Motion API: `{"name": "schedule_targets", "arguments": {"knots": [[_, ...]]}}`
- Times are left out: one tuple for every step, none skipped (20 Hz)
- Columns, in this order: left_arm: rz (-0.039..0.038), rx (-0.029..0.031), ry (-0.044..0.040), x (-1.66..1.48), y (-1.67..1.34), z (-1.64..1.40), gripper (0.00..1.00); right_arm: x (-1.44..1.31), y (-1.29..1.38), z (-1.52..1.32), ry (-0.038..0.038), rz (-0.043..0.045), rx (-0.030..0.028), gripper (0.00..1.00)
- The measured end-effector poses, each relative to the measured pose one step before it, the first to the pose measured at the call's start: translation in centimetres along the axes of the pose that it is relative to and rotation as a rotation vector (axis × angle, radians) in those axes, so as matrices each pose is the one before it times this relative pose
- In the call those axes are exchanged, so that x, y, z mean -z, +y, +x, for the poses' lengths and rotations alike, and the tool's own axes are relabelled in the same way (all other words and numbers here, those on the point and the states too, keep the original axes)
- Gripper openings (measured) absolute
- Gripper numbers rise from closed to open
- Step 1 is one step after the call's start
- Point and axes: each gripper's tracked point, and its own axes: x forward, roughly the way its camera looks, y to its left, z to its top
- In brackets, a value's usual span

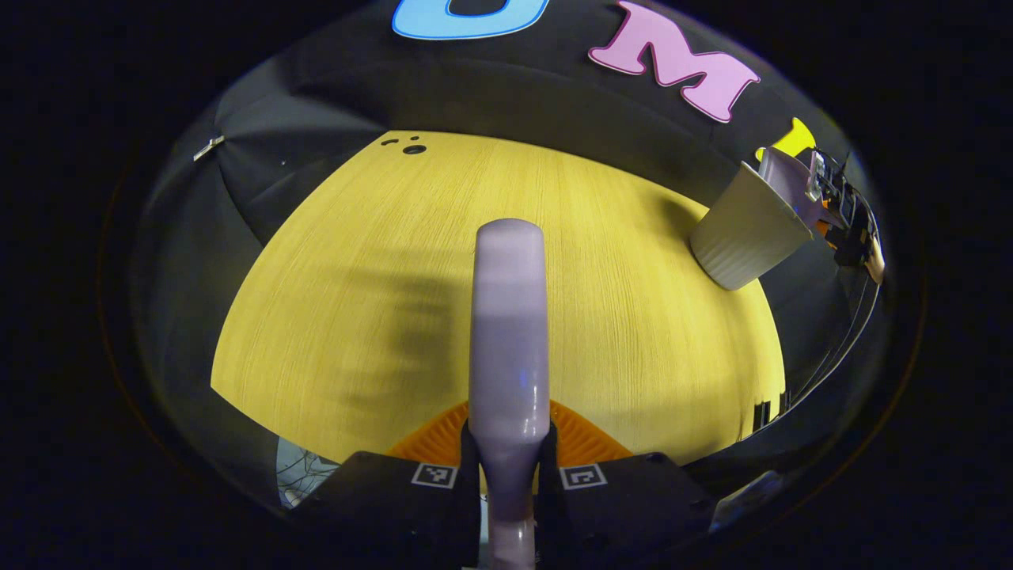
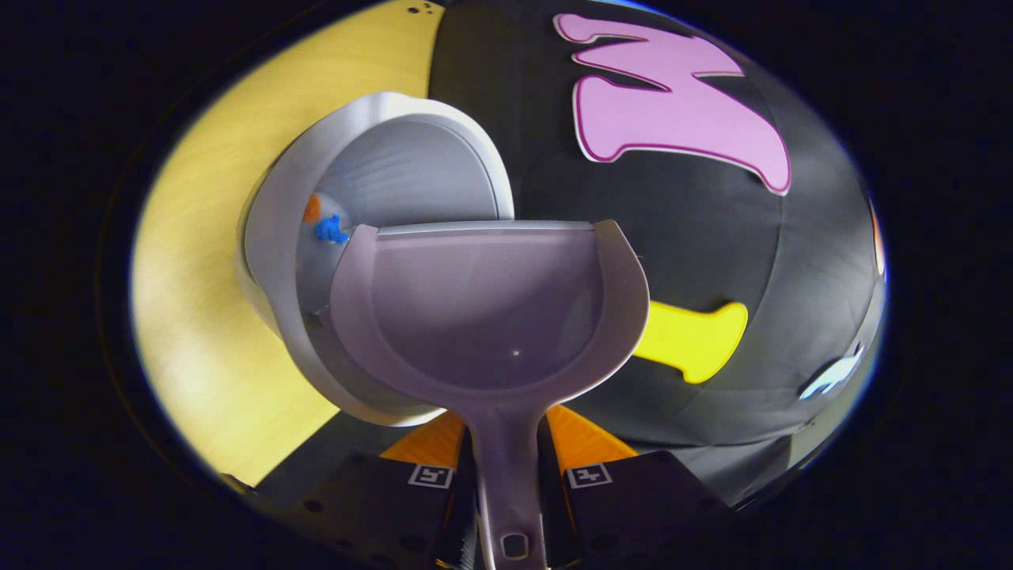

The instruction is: Pick up the small broom and dustpan from the desktop, sweep the trash into the dustpan with the broom, and then empty the trash into the garbage bin.

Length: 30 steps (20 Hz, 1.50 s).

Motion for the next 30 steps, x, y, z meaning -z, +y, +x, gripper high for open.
{"name": "schedule_targets", "arguments": {"knots": [[-0.004, 0.00342, -0.00579, -0.054, -0.202, 0.007, 0.31, 0.09, 0.073, 0.031, 0.01377, 0.0515, -0.02152, 0.37], [-0.00497, 0.00093, -0.00758, -0.013, -0.135, -0.093, 0.31, 0.045, -0.055, -0.109, 0.00646, 0.05915, -0.01886, 0.37], [-0.00598, -0.00056, -0.00698, 0.008, -0.104, -0.02, 0.31, 0.019, -0.384, -0.003, -0.0047, 0.05871, -0.01365, 0.37], [-0.00668, -0.00234, -0.00685, 0.024, -0.1, -0.114, 0.33, 0.095, -0.432, -0.078, -0.00428, 0.04416, -0.00261, 0.37], [-0.0075, 0.00045, -0.00717, 0.074, -0.088, -0.054, 0.31, 0.342, -0.586, -0.382, 0.00246, 0.03877, -0.00125, 0.37], [-0.00852, 0.00093, -0.00616, 0.105, -0.207, -0.16, 0.33, -0.015, -0.239, -0.552, 0.0026, 0.04988, -0.00756, 0.37], [-0.00905, 0.00169, -0.00594, 0.171, -0.129, -0.207, 0.32, -0.106, -0.004, -0.654, -0.00019, 0.06198, -0.0165, 0.37], [-0.00803, 0.00391, -0.00728, 0.103, -0.165, -0.258, 0.32, 0.026, 0.02, -0.34, 0.00121, 0.06803, -0.02141, 0.37], [-0.00471, 0.00211, -0.00724, 0.208, -0.123, -0.27, 0.31, -0.133, 0.031, -0.29, -0.00089, 0.06818, -0.01951, 0.37], [-0.00016, 0.00072, -0.00613, 0.138, -0.09, -0.289, 0.33, -0.443, 0.0, -0.797, -0.01807, 0.07428, -0.01571, 0.37], [0.00329, -0.00173, -0.00441, 0.286, 0.022, -0.205, 0.31, -0.331, -0.481, -0.069, -0.02386, 0.06904, -0.01403, 0.37], [0.0064, -0.00208, -0.00643, 0.162, 0.076, -0.317, 0.33, -0.808, -0.379, -0.493, -0.03283, 0.06204, -0.01147, 0.34], [0.00745, -0.00138, -0.0047, 0.249, 0.045, -0.224, 0.33, -0.83, 0.002, -0.562, -0.03152, 0.0614, -0.01554, 0.37], [0.00669, -0.00294, -0.00194, 0.271, 0.105, -0.366, 0.33, -0.724, 0.221, -0.513, -0.01827, 0.05923, -0.02409, 0.37], [0.00408, -0.00046, -0.0002, 0.307, 0.114, -0.159, 0.33, -0.599, 0.158, -0.032, -0.01947, 0.06156, -0.03179, 0.37], [0.00208, 0.00426, -0.00133, 0.227, -0.023, -0.151, 0.33, -0.565, 0.422, -0.071, -0.01676, 0.05931, -0.03658, 0.37], [0.00175, 0.00484, -0.00267, 0.192, 0.021, -0.038, 0.33, -0.657, 0.382, -0.343, -0.01002, 0.05397, -0.03751, 0.37], [0.00012, 0.00369, -0.00334, 0.056, -0.049, -0.028, 0.31, -0.586, 0.529, -0.159, -0.00771, 0.05037, -0.04069, 0.37], [-0.00171, 0.00382, -0.00689, 0.028, -0.025, 0.104, 0.31, -0.224, 1.007, 0.123, 0.00374, 0.04448, -0.04725, 0.37], [-0.00013, 0.01066, -0.00367, 0.005, -0.275, 0.017, 0.32, 0.055, 1.301, 0.265, 0.00238, 0.03519, -0.05098, 0.37], [0.00292, 0.01076, -0.00484, 0.144, -0.406, -0.002, 0.33, 0.327, 0.506, 0.661, 0.00473, 0.03204, -0.04773, 0.37], [0.00379, 0.00664, -0.00474, 0.092, -0.311, -0.138, 0.33, 0.697, 0.55, 0.302, 0.00908, 0.02327, -0.04192, 0.37], [0.00493, 0.00563, -0.00258, 0.225, -0.245, 0.082, 0.31, 0.546, 0.2, 0.108, 0.00868, 0.01652, -0.03277, 0.4], [0.00498, 0.00487, -0.00132, 0.132, -0.188, 0.011, 0.33, 0.623, -0.153, 0.322, 0.00906, 0.00837, -0.02429, 0.37], [0.00467, 0.00495, 0.00072, 0.14, -0.149, 0.082, 0.33, -0.149, 0.084, -0.17, 0.01298, -0.00231, -0.01894, 0.41], [0.00558, 0.00223, 0.00462, 0.25, -0.106, 0.066, 0.33, -0.29, 0.129, -0.156, 0.01552, -0.00645, -0.0163, 0.37], [0.00585, -0.0021, 0.0032, 0.206, 0.217, 0.096, 0.33, -0.104, 0.249, -0.083, 0.01741, -0.006, -0.02019, 0.37], [0.00462, -0.00521, 0.00301, 0.167, 0.227, 0.09, 0.33, -0.165, 0.116, -0.035, 0.01688, 0.00345, -0.02412, 0.37], [0.0091, -0.01347, 0.00329, 0.206, 0.366, 0.093, 0.31, 0.053, 0.202, -0.049, 0.01829, 0.01158, -0.02629, 0.37], [0.01628, -0.01703, 0.00155, 0.203, 0.352, -0.088, 0.31, 0.229, 0.117, 0.175, 0.01841, 0.01513, -0.02547, 0.37]]}}
